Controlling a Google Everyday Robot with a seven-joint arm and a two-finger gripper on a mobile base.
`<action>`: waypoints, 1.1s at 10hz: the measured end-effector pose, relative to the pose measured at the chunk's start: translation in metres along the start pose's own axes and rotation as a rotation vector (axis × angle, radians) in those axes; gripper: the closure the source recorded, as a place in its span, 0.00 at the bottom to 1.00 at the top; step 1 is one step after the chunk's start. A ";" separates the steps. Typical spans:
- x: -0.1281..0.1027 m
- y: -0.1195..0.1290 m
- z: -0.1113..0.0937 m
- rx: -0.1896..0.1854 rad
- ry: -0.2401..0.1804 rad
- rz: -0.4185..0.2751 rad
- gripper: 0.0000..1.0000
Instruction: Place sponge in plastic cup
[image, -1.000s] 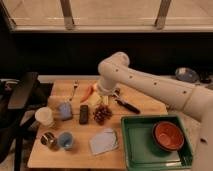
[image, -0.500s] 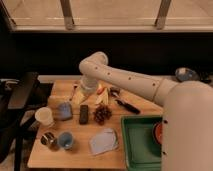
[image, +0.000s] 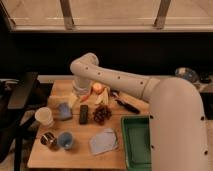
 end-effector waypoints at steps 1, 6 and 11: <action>0.000 0.000 0.000 0.001 -0.001 0.001 0.22; -0.025 0.016 0.035 0.040 0.037 0.003 0.22; -0.052 0.024 0.075 0.009 0.050 0.015 0.22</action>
